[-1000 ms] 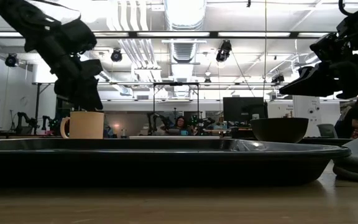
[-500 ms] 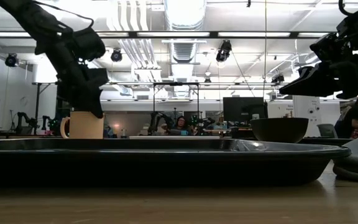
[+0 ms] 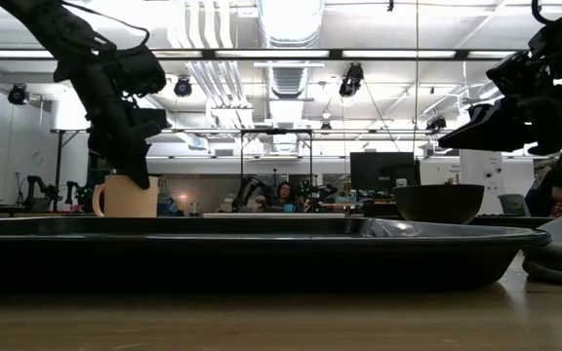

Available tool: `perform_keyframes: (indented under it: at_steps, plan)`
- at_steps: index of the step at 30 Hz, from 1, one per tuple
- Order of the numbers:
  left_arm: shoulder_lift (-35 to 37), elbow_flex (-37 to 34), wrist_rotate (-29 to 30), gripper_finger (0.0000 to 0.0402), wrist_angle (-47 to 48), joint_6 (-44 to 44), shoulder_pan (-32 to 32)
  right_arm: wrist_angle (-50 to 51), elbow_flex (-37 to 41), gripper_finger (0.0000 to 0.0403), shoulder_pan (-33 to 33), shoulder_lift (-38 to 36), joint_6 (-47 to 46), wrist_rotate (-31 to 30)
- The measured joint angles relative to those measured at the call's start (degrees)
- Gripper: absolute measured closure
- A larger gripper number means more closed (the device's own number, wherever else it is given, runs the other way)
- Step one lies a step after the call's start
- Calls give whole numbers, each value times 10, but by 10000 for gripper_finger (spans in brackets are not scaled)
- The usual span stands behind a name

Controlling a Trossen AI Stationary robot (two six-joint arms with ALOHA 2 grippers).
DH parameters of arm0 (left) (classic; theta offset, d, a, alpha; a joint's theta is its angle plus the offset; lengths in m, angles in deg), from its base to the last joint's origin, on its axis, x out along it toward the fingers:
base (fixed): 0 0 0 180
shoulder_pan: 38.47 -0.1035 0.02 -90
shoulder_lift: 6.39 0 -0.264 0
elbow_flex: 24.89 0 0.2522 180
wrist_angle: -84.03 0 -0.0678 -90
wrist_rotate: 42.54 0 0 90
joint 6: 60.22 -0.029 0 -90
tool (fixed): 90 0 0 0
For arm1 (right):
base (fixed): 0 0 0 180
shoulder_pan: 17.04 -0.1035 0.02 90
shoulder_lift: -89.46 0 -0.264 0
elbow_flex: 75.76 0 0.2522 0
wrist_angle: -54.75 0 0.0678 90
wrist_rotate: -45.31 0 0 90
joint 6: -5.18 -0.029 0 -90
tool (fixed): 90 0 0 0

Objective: Set up tray
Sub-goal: Put the orange cup on the black tray

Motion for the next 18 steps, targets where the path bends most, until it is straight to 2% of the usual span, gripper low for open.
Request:
perform_keyframes:
  at_steps: [9, 18]
  plan:
    - [4, 19, -1, 400, 27, 0, 21, 0, 0, 335, 0, 0, 0, 0]
    - [12, 56, 0, 401, 52, 4, 97, 0, 0, 335, 0, 0, 0, 0]
